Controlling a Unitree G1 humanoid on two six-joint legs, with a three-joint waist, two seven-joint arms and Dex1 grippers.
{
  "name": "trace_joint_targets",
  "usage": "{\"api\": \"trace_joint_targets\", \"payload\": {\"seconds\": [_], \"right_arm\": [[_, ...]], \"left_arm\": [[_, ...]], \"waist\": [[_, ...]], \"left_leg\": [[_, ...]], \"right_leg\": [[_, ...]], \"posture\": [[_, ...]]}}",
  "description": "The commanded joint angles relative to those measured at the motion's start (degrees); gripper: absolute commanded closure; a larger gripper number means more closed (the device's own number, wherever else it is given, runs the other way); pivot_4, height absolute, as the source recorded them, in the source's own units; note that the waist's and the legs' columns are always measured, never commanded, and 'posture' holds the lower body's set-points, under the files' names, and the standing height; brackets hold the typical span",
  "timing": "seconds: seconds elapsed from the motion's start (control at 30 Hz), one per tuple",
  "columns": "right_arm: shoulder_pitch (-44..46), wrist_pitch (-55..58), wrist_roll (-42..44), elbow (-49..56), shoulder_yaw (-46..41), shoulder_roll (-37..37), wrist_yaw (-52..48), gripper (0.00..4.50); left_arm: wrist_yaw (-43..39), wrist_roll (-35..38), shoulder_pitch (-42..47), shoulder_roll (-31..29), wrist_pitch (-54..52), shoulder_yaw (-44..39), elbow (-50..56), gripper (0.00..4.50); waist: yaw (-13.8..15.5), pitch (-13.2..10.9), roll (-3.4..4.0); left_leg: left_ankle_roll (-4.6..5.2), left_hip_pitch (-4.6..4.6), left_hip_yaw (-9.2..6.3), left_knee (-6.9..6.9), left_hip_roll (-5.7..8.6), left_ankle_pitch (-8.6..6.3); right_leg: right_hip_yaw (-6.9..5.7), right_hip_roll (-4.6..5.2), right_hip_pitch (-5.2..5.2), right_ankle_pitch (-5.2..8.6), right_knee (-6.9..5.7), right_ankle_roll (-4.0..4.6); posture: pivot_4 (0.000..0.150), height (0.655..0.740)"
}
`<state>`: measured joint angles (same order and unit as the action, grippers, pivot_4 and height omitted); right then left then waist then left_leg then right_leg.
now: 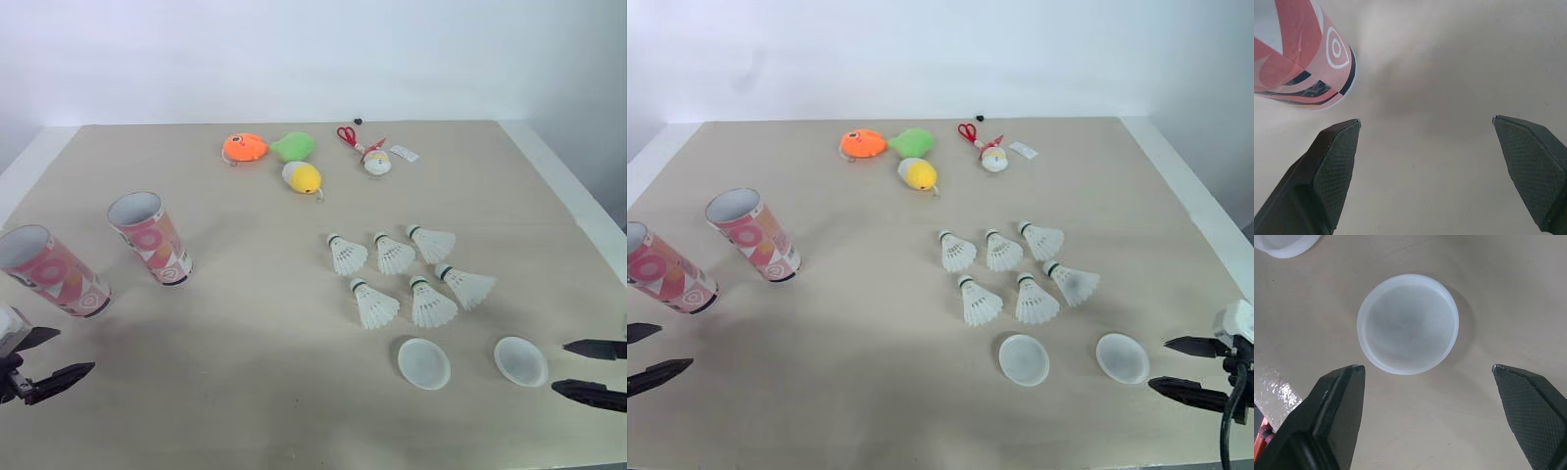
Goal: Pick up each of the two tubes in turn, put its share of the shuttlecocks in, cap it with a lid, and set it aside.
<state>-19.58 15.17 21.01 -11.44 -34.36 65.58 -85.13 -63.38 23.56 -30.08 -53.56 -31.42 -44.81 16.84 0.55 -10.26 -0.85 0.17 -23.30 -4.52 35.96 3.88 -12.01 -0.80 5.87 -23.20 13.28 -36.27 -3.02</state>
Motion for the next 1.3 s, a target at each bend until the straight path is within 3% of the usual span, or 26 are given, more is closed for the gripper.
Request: {"api": "trace_joint_targets", "payload": {"seconds": [0.03, 0.3, 0.67, 0.83, 1.07, 1.17, 1.3], "right_arm": [[0.99, 0.25, 0.86, 0.58, -0.85, 0.30, -0.13, 0.05], [3.82, 1.74, 1.19, 0.00, 0.41, 0.15, 1.20, 0.05], [3.75, 1.66, 1.66, 0.66, 0.74, -0.29, 0.08, 0.05], [5.43, 7.37, 8.58, 8.51, -0.51, -1.04, -1.54, 0.05], [20.31, 20.41, 27.02, 33.69, 6.09, -3.50, 8.07, 0.05], [34.29, 22.56, 31.76, 37.86, 14.57, -9.64, 16.41, 0.05], [44.67, 22.57, 30.23, 38.14, 23.18, -16.53, 20.50, 0.05]], "left_arm": [[0.45, 0.40, 0.76, -0.68, -0.99, -1.11, -0.15, 0.00], [0.94, 0.48, 2.17, -1.03, -3.03, -1.58, 0.06, 0.00], [0.11, -0.08, 0.79, -1.14, -4.37, -2.34, 0.91, 0.00], [1.19, 1.51, 1.00, 0.44, -5.71, -2.59, 1.49, 0.00], [5.98, 5.23, -0.49, 12.32, -1.52, -6.99, 4.26, 0.00], [10.87, 5.80, 1.04, 20.55, 4.66, -7.66, 4.04, 0.00], [16.63, 2.50, 3.52, 27.26, 12.16, -3.34, 1.16, 0.00]], "waist": [[0.00, 0.00, 0.00], [-0.01, 0.00, 0.01], [-0.01, 0.00, 0.00], [-0.01, 0.01, 0.02], [-0.49, 0.00, -0.11], [-0.43, 0.06, -0.38], [0.25, 0.07, -0.58]], "left_leg": [[0.00, 0.00, 0.01, 0.00, -0.01, 0.00], [-0.14, 0.06, 0.43, 0.34, -0.69, -0.12], [-0.12, 0.09, 0.63, 0.35, -0.76, -0.16], [-0.12, 0.11, 0.64, 0.36, -0.80, -0.16], [-0.22, 0.23, 1.08, 0.47, -1.37, -0.37], [-0.32, 0.22, 1.22, 0.55, -1.61, -0.43], [-0.37, 0.15, 1.34, 0.71, -1.75, -0.45]], "right_leg": [[0.01, -0.01, 0.00, 0.00, 0.00, 0.00], [0.19, -0.60, 0.00, -0.23, 0.00, 0.20], [0.31, -0.65, -0.05, -0.25, -0.02, 0.23], [0.31, -0.66, -0.05, -0.26, -0.02, 0.22], [0.13, -0.64, -0.13, -0.40, -0.02, 0.30], [0.07, -0.75, -0.14, -0.44, 0.00, 0.41], [-0.04, -0.79, -0.13, -0.68, 0.09, 0.55]], "posture": [[0.150, 0.7400], [0.150, 0.7400], [0.150, 0.7400], [0.150, 0.7400], [0.150, 0.7400], [0.150, 0.7400], [0.150, 0.7400]]}}
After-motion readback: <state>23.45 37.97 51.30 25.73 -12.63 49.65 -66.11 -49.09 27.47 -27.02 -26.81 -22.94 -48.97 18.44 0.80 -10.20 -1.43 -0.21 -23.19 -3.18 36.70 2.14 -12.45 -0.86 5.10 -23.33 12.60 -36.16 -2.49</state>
